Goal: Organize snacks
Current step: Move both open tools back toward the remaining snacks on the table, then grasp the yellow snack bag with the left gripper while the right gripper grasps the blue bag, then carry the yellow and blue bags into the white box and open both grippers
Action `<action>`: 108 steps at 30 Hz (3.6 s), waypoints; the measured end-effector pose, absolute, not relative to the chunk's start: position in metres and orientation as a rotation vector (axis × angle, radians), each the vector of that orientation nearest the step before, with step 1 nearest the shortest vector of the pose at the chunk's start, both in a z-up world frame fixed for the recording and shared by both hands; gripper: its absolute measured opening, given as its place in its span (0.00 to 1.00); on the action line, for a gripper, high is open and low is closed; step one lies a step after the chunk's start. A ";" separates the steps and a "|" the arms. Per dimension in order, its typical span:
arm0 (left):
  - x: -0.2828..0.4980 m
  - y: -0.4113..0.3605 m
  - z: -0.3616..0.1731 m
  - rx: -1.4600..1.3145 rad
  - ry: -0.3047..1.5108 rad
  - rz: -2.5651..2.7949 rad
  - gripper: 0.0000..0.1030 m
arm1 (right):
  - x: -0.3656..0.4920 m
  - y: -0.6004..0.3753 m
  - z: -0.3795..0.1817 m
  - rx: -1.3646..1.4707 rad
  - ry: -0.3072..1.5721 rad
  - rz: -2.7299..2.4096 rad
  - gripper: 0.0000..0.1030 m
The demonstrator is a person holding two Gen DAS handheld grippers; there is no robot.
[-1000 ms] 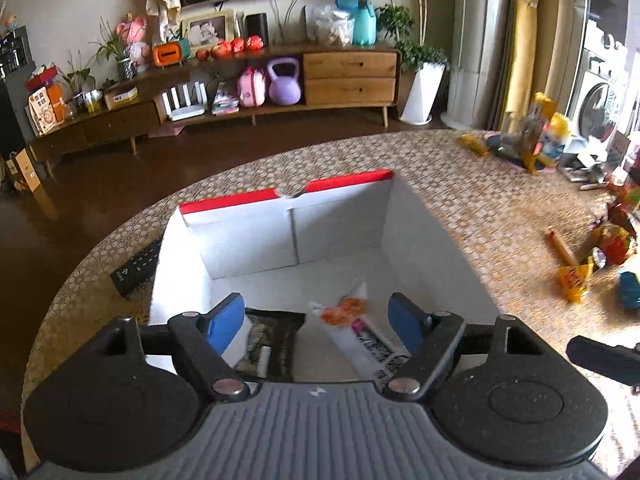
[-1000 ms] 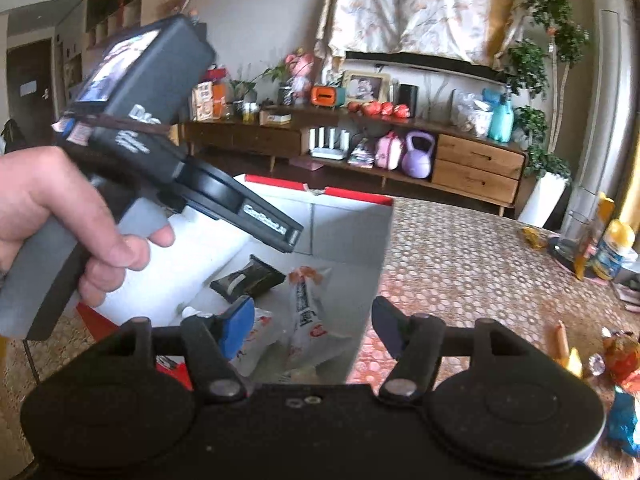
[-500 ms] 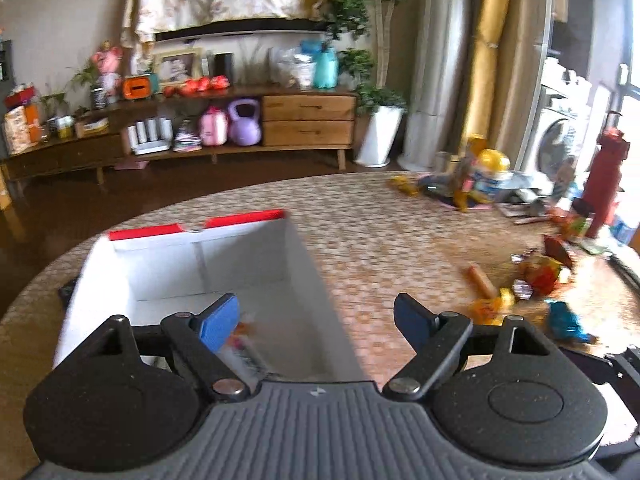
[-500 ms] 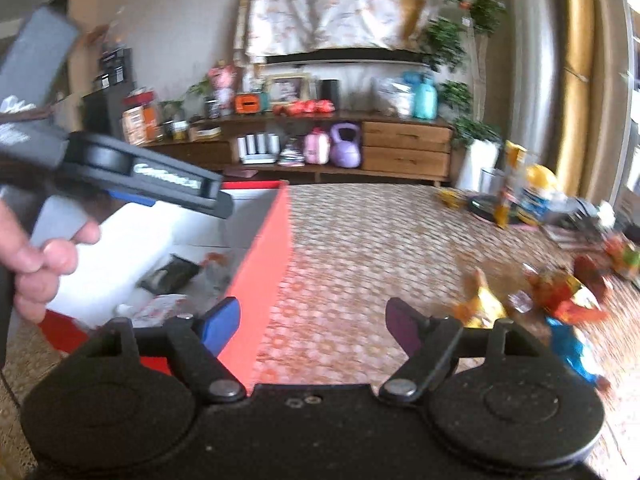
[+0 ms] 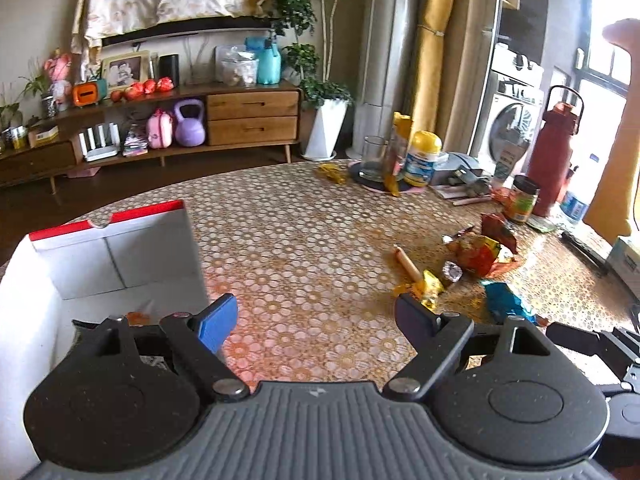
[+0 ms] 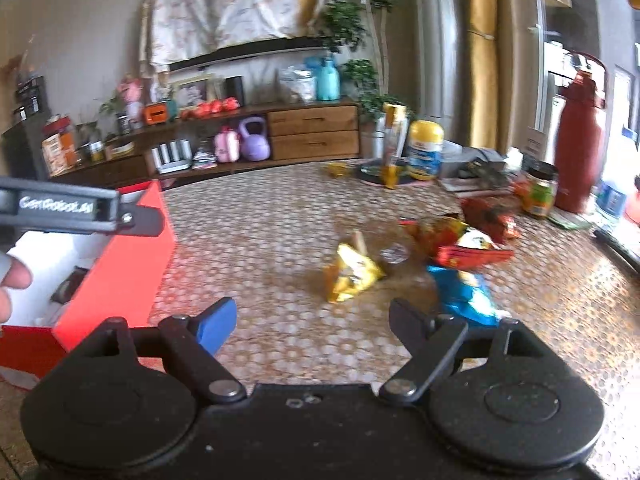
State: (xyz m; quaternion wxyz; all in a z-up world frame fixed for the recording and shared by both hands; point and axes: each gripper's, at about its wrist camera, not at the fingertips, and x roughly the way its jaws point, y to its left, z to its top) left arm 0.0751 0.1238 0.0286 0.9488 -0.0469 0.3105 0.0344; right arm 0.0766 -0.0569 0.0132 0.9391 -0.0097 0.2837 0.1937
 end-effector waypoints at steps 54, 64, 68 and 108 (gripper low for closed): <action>0.197 0.017 -0.083 0.029 0.690 -0.046 0.98 | 0.145 -0.165 -0.042 0.111 0.682 0.154 0.86; 0.212 0.015 -0.093 0.048 0.685 -0.034 0.98 | 0.155 -0.166 -0.048 0.094 0.689 0.146 0.86; 0.214 0.017 -0.098 0.051 0.688 -0.027 0.98 | 0.160 -0.161 -0.048 0.071 0.683 0.153 0.86; 0.128 0.040 -0.049 0.001 0.574 -0.049 0.34 | 0.162 -0.121 -0.039 0.057 0.673 0.269 0.38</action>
